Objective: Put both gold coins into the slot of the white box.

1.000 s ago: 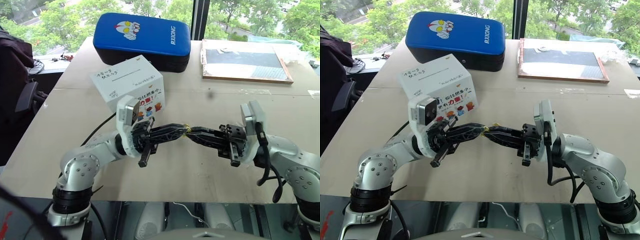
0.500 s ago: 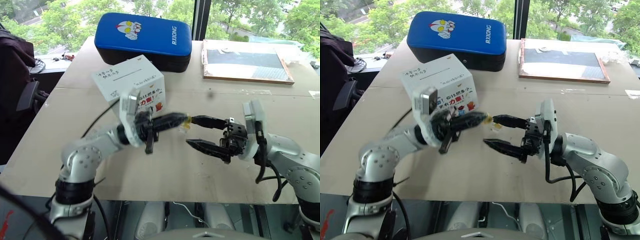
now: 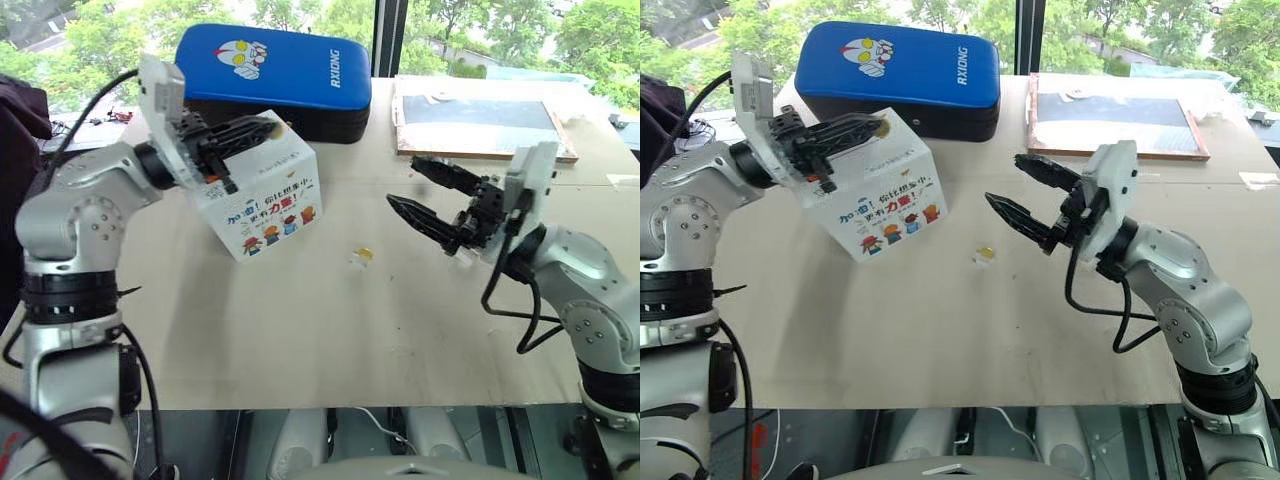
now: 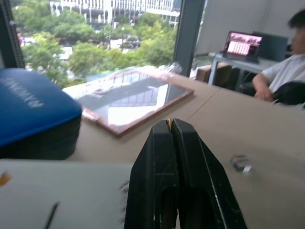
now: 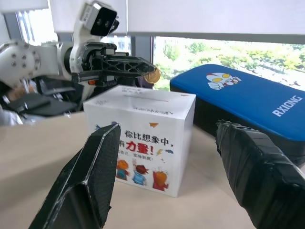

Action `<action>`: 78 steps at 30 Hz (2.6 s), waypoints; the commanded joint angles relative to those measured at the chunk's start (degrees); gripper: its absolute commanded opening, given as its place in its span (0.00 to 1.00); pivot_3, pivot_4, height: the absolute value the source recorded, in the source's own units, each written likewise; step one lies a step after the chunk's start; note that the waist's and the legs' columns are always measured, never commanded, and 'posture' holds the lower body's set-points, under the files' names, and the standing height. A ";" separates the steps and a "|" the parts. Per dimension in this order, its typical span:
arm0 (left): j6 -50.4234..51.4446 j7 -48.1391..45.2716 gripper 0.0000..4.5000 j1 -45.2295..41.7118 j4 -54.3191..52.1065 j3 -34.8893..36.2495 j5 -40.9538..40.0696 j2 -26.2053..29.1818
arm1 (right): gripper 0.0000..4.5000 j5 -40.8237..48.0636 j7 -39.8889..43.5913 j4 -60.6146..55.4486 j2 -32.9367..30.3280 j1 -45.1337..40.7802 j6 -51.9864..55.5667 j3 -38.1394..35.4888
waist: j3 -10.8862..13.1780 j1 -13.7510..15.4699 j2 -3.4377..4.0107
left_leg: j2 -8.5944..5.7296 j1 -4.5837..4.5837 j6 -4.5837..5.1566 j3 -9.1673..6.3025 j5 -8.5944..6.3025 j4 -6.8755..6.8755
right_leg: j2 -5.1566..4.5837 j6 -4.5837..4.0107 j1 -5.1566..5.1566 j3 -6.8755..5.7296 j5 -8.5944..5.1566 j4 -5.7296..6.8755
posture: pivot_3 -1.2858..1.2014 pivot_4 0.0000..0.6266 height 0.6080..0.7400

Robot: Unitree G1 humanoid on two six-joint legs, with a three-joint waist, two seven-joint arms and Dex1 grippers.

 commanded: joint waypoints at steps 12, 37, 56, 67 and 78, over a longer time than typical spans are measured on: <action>-8.30 -14.97 0.00 -5.72 18.34 -5.45 14.28 3.08 | 0.76 -1.32 0.18 -3.39 0.06 0.21 1.17 0.37 | 0.00 -0.10 -0.01 | -0.03 -0.03 0.23 0.01 -0.13 0.03 | -0.05 0.01 -0.03 -0.03 0.00 0.07 | 0.52 0.24 1.00; -22.08 -17.17 0.48 -12.22 33.81 -6.90 25.86 0.53 | 0.77 -2.47 -0.45 -4.30 1.60 1.14 1.41 1.15 | -0.15 -0.25 0.14 | 0.09 0.72 0.25 0.24 -0.14 0.07 | 0.08 0.01 0.49 0.20 -0.01 0.33 | 0.52 0.24 1.00; 2.05 -14.39 0.97 14.25 -25.34 -2.20 8.47 5.82 | 0.77 -20.95 6.33 20.81 6.91 4.48 -10.74 14.32 | -0.05 -0.22 -0.09 | 0.10 -0.03 0.28 -0.01 -0.18 0.39 | 0.02 0.04 -0.02 0.17 -0.01 0.24 | 0.52 0.24 1.00; 9.48 -2.30 0.97 26.86 -38.00 -1.48 6.65 4.83 | 0.77 -23.64 8.64 27.07 11.63 3.99 -13.73 14.08 | -0.05 -0.07 -0.09 | 0.07 -0.01 0.26 -0.01 -0.17 0.41 | 0.00 0.03 0.03 0.14 0.00 0.22 | 0.52 0.24 1.00; 7.15 -0.93 1.00 27.25 -35.53 -3.80 10.15 5.86 | 0.05 -24.98 8.81 30.26 13.44 3.49 -13.32 13.97 | -0.04 -0.09 -0.08 | 0.07 0.00 0.25 0.01 -0.16 0.41 | 0.01 0.02 0.03 0.12 0.00 0.21 | 0.52 0.24 1.00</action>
